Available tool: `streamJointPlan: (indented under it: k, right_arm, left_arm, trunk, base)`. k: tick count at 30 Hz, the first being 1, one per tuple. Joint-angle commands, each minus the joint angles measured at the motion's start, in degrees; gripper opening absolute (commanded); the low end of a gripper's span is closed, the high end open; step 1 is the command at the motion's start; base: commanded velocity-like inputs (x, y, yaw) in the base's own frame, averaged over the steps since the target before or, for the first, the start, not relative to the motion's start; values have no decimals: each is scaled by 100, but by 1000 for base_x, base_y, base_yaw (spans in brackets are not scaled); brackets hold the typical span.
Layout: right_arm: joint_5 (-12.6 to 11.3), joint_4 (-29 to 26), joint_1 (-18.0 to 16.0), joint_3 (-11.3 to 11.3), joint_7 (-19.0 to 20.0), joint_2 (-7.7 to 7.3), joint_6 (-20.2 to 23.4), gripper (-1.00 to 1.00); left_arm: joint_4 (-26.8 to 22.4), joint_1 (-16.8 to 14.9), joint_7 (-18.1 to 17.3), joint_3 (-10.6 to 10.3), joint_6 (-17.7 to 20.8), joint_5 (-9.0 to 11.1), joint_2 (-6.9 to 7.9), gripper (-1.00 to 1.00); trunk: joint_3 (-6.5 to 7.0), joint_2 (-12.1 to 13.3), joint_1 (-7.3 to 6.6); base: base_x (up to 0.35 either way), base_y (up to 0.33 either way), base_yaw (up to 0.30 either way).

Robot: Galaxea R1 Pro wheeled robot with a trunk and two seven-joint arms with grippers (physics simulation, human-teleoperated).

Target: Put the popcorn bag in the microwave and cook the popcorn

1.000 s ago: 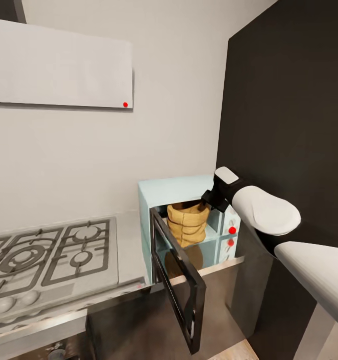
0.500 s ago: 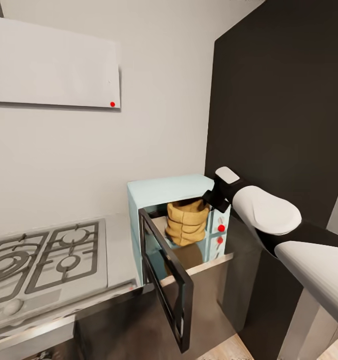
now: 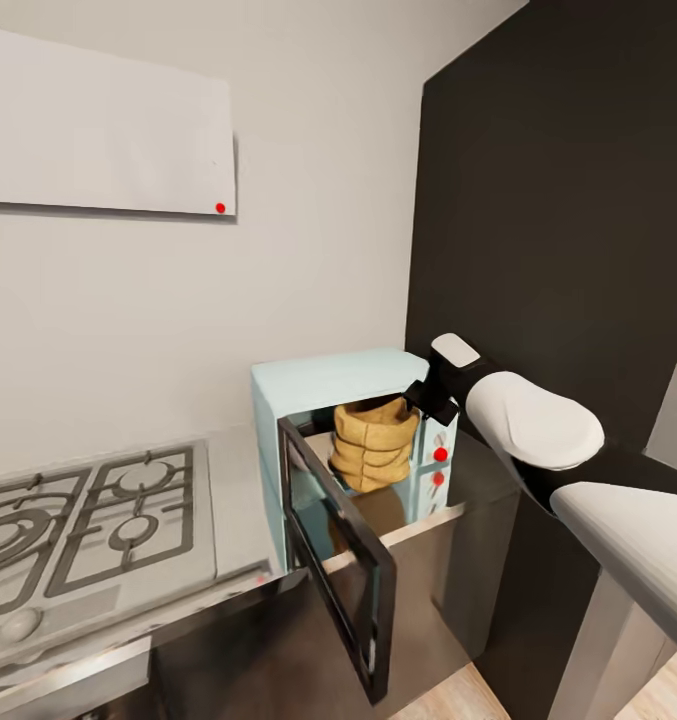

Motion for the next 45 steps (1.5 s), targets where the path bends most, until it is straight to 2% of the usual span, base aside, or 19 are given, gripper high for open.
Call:
streamJointPlan:
  k: [1,12,45]
  right_arm:
    - [79,-20,-1,126,-30,4,97,-100]
    - [-2,-13,-1,125,-21,16,105,-100]
    - [4,-2,-1,118,-13,31,105,-100]
  left_arm:
    - [-8,2,-27,40,7,23,-1,100]
    - [-8,2,-26,40,7,25,-1,100]
    - [-8,2,-31,40,7,17,-1,100]
  trunk:
    - [-7,-4,0]
    - [-7,-4,0]
    - [-7,-4,0]
  base:
    - [0,111,0]
    - [0,10,0]
    - [26,48,0]
